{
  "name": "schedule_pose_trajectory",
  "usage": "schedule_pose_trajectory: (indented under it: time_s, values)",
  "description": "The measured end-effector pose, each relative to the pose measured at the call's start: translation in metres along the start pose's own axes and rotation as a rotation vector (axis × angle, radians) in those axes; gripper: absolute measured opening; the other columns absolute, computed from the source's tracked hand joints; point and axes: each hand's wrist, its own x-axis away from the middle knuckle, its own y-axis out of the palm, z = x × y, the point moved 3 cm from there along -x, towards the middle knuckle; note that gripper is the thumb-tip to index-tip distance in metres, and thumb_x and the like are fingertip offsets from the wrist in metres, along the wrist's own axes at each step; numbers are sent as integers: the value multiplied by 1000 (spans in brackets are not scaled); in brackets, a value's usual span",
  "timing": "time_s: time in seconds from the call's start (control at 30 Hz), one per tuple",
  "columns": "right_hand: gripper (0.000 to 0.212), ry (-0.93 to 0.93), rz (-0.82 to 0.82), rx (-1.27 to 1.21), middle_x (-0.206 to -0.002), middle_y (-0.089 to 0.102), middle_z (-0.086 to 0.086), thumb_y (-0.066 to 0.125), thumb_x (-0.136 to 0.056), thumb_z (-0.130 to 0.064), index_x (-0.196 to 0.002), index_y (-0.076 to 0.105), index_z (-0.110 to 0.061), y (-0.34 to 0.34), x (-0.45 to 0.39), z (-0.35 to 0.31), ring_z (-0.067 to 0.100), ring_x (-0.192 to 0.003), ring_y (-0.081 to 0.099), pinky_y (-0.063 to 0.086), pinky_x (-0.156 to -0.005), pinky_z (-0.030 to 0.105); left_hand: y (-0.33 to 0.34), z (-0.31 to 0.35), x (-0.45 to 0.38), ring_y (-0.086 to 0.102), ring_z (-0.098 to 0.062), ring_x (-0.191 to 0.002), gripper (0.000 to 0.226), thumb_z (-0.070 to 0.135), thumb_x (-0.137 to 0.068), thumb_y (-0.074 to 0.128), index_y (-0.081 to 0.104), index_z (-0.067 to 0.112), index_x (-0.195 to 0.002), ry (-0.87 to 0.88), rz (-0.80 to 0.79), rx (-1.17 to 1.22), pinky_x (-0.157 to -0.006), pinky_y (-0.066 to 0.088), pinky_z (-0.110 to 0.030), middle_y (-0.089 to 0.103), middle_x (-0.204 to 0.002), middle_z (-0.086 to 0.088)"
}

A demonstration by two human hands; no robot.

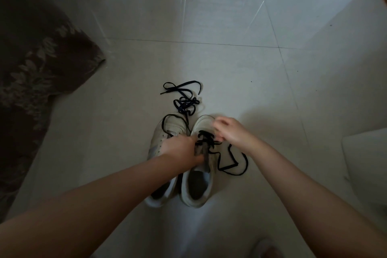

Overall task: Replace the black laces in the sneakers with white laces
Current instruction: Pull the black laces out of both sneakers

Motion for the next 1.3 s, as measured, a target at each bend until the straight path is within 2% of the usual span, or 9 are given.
schedule_pose_trajectory:
  time_s: [0.13,0.33,0.57,0.67,0.73,0.83,1.0,1.2,1.3]
  values:
    - [14,-229,-5,680,-80,57,5,57,-90,-27,-85,49,-18,21,0,-2,24,-76,55,38,-63,32,-3,3,1,61,-20,-89,42,54,-83,49,54,29,-117,-8,7,-22,-65,44,-28,61,-99,-1]
    - [20,-269,-34,1140,-94,64,4,47,-93,-32,-90,62,-19,23,-2,-15,27,-90,58,35,-67,28,-4,3,2,61,-22,-91,44,59,-83,49,58,20,-101,-33,3,-39,-65,39,-27,61,-101,-4]
    - [25,-159,-154,-412,-87,61,-9,53,-92,-34,-71,60,-22,-13,7,-21,13,-89,53,41,-84,28,-2,-1,1,61,-21,-89,44,58,-82,53,57,18,-100,-67,-48,37,-64,41,-26,63,-97,-2]
    - [26,-85,-54,-621,-72,59,1,46,-97,-16,-73,46,-9,-27,5,-14,14,-74,60,46,-86,36,-4,0,1,59,-19,-84,43,58,-82,52,56,18,-98,-74,-67,44,-64,42,-26,62,-92,-1]
    - [29,-42,29,-387,-57,51,-1,44,-98,-15,-70,47,-10,-20,1,-5,14,-60,58,47,-84,42,-5,2,1,59,-19,-85,40,57,-83,52,52,18,-93,-69,-75,34,-65,43,-26,61,-93,-2]
    - [17,-77,6,302,-76,57,-2,52,-94,-28,-84,55,-15,1,-2,2,12,-73,56,43,-74,31,-5,2,1,61,-20,-90,34,54,-83,53,47,21,-89,-69,-65,31,-66,41,-26,62,-95,-2]
    - [20,-265,-39,924,-89,49,2,57,-91,-27,-79,57,-11,25,-3,-3,20,-80,49,33,-63,29,-5,1,2,62,-19,-89,42,55,-83,52,57,18,-101,-71,-29,42,-64,40,-25,62,-94,-1]
    - [24,-244,-13,-120,-84,61,-14,51,-95,-32,-78,61,-19,3,3,-23,8,-91,54,41,-87,28,-1,-2,1,62,-21,-94,46,59,-83,50,57,20,-106,-79,-2,58,-66,42,-26,64,-102,-2]
    - [39,-142,64,-549,-68,64,-7,46,-99,-21,-63,60,-20,-14,-3,-13,21,-87,58,42,-90,41,0,-1,1,61,-22,-94,45,58,-83,52,55,19,-106,-72,-21,64,-68,43,-26,63,-102,-3]
